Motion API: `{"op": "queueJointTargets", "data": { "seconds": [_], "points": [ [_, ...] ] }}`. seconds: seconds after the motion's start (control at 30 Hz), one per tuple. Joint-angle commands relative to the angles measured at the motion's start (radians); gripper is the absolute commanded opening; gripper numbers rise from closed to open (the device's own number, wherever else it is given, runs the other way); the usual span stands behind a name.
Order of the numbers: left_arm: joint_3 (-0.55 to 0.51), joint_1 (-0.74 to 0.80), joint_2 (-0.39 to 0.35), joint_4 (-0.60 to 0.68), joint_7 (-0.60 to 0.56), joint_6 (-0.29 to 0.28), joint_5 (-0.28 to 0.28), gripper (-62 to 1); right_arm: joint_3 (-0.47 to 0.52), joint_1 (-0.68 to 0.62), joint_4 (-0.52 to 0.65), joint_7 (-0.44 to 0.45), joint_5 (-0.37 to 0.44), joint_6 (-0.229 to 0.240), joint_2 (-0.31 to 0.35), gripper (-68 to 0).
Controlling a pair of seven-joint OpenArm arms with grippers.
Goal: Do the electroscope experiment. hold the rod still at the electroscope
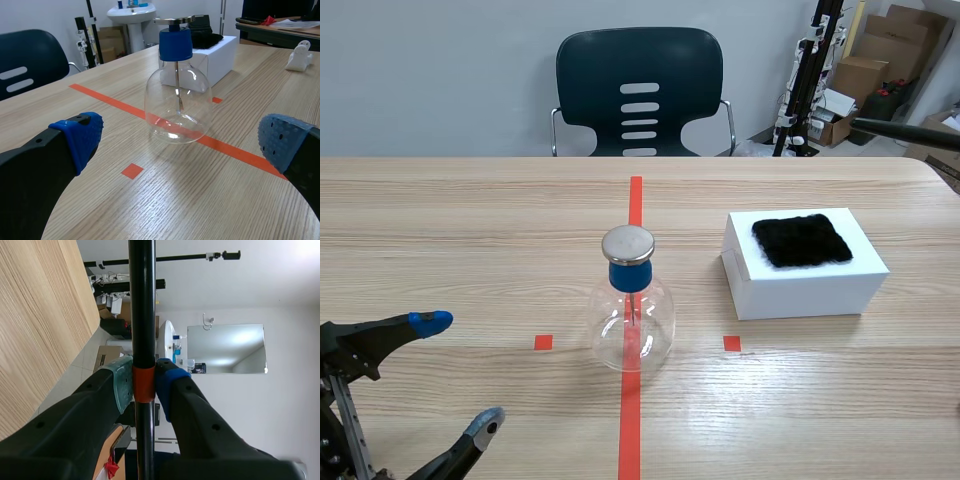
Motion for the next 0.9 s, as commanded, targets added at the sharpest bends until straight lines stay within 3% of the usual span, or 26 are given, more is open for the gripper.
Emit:
{"op": "queueJointTargets", "data": {
  "seconds": [0.0, 0.87],
  "points": [
    [0.001, 0.002, -0.003, 0.013, -0.019, -0.001, -0.007, 1.4, 0.011, 0.010, 0.016, 0.000, 0.011, -0.015, 0.011, -67.1],
    [0.000, 0.002, -0.003, 0.013, -0.024, 0.000, -0.007, 1.4, 0.011, 0.010, 0.016, -0.015, 0.011, -0.015, 0.011, -67.1]
  ]
}}
